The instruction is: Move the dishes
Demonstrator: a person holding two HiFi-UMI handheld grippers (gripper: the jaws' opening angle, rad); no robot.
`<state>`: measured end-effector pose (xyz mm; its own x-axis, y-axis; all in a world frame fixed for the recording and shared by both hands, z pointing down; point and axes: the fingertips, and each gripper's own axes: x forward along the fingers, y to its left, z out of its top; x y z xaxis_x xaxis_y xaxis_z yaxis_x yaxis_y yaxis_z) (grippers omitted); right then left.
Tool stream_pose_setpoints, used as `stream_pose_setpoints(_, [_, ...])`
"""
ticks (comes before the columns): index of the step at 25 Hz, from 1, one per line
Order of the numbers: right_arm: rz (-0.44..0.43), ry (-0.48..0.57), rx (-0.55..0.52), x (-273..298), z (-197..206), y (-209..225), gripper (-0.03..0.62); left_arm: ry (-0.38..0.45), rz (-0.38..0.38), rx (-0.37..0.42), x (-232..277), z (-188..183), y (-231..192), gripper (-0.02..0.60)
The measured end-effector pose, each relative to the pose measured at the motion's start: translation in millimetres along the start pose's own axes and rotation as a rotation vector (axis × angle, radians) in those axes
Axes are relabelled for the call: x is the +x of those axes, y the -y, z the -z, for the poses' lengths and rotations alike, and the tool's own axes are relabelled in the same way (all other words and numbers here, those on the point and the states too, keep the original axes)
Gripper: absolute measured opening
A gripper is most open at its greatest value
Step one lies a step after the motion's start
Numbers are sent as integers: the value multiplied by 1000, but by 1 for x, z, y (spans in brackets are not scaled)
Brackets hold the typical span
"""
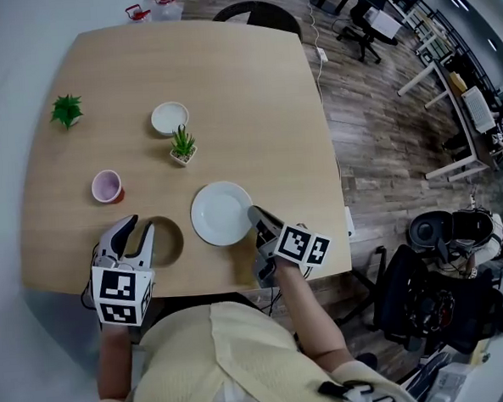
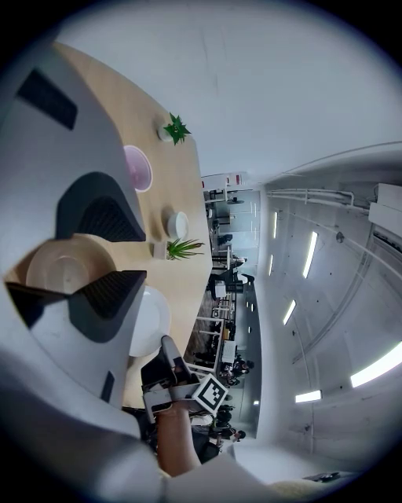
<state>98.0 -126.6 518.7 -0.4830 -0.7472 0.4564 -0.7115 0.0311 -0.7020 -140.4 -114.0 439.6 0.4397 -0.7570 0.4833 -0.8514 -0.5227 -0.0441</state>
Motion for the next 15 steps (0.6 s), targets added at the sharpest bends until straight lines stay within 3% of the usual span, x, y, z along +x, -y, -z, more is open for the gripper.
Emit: stream_pose_setpoints(15, [191,-92,-193,6,14,25,52,-16,-5,8,4,5,-1,120])
